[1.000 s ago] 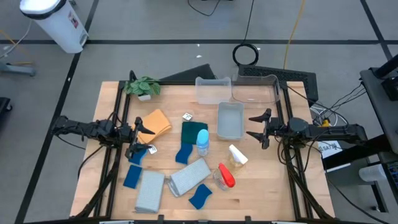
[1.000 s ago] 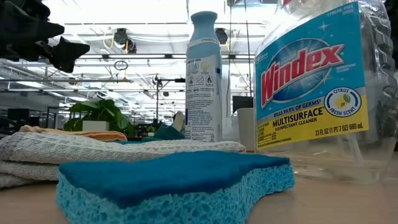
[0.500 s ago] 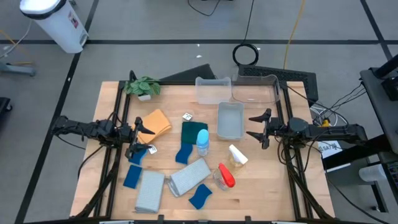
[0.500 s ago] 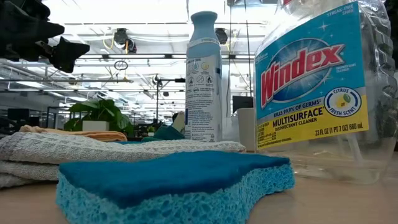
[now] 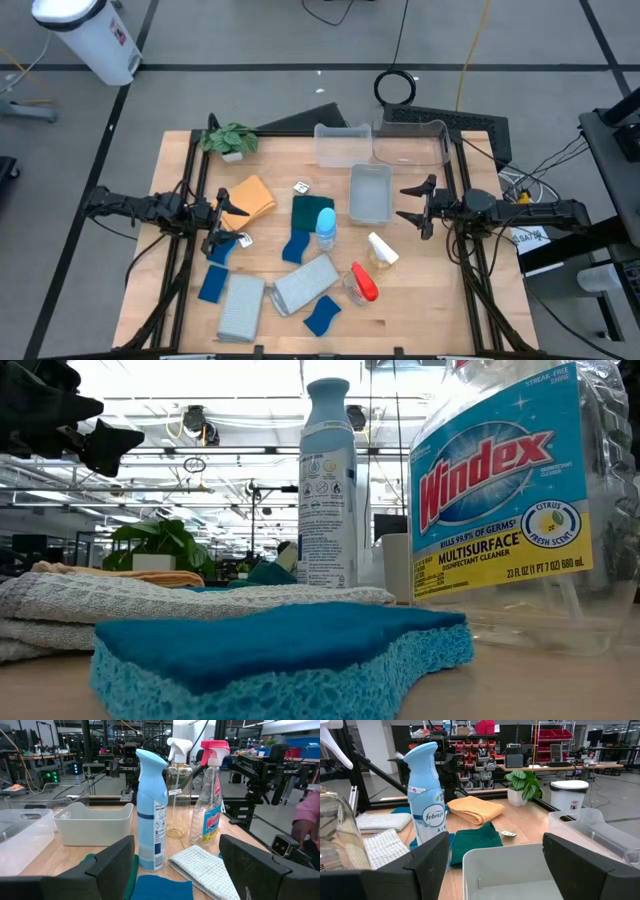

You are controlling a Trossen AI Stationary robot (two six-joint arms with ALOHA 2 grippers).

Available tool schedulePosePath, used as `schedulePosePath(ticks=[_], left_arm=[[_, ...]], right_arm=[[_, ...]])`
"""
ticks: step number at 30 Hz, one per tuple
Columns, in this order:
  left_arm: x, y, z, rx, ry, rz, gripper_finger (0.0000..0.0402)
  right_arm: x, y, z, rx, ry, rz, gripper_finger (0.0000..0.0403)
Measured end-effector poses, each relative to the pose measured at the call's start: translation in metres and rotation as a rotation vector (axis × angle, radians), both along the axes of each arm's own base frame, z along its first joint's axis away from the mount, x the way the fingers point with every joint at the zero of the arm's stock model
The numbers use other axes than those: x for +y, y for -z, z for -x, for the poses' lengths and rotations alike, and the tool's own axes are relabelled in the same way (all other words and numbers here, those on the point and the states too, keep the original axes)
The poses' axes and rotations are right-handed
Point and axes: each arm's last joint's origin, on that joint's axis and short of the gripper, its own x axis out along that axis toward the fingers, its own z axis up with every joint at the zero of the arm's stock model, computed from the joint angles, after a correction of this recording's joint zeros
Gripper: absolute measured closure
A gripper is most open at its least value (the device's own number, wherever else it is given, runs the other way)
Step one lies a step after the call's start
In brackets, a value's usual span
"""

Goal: Pick & Place Kitchen Items

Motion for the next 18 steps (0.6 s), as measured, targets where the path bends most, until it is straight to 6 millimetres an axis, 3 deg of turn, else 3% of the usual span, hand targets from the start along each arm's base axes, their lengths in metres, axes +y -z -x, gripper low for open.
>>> schedulePosePath(ticks=[11, 18], left_arm=[[0.0013, -0.0031, -0.0001, -0.032, -0.046, 0.0, 0.0105], [0.0016, -0.0071, 0.0002, -0.092, -0.061, -0.131, 0.0105]], right_arm=[[0.0, 0.0, 0.0, 0.0, 0.0, 0.0, 0.011], [0.0, 0.0, 0.0, 0.0, 0.0, 0.0, 0.011]])
